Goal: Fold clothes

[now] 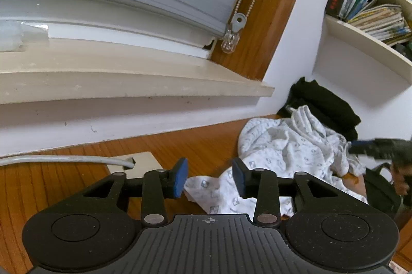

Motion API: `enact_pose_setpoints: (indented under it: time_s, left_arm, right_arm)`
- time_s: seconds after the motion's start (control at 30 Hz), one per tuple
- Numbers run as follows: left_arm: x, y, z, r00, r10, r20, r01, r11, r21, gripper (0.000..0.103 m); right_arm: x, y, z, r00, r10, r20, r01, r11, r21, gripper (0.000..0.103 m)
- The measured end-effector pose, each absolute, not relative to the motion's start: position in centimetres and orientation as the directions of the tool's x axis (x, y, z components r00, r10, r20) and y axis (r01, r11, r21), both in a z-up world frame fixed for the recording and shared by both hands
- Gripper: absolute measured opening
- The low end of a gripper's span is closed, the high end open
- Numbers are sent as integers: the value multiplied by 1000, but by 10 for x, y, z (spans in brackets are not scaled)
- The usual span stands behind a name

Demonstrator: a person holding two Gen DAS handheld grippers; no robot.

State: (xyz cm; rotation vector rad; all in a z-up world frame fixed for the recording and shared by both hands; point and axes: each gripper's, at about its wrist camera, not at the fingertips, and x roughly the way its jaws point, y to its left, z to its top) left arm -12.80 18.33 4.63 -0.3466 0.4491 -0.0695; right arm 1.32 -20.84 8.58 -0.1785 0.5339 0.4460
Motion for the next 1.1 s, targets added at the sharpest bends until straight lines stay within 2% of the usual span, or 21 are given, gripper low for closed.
enact_pose_setpoints:
  time_s: [0.2, 0.3, 0.5, 0.7, 0.73, 0.77, 0.8, 1.1]
  left_arm:
    - [-127, 183, 43, 891, -132, -434, -20, 944, -328, 47]
    - [-126, 183, 42, 888, -126, -441, -26, 946, -323, 47]
    - [-126, 180, 42, 885, -118, -450, -24, 955, -297, 53]
    - [-127, 178, 43, 885, -128, -448, -10, 956, -293, 56]
    - [-127, 177, 43, 884, -129, -448, -8, 957, -291, 56]
    - [-127, 177, 44, 884, -131, -448, -4, 957, -289, 56]
    - [-127, 176, 44, 885, -131, -447, -3, 958, -287, 56]
    - [-126, 164, 43, 873, -168, -459, 53, 966, -254, 58]
  right_arm:
    - [-37, -188, 68, 714, 412, -566, -544, 836, -77, 55]
    - [-56, -182, 59, 694, 432, -576, -573, 816, -78, 47]
    - [-80, -160, 43, 630, 490, -603, -646, 761, -56, 47]
    - [-76, -144, 35, 623, 470, -625, -663, 741, -103, 46]
    - [-74, -144, 36, 627, 464, -625, -660, 743, -110, 32]
    - [-71, -143, 36, 631, 458, -625, -657, 744, -118, 12]
    - [-69, -143, 37, 636, 452, -626, -655, 745, -126, 7]
    - [-59, -199, 113, 799, 416, -434, -507, 854, -115, 2]
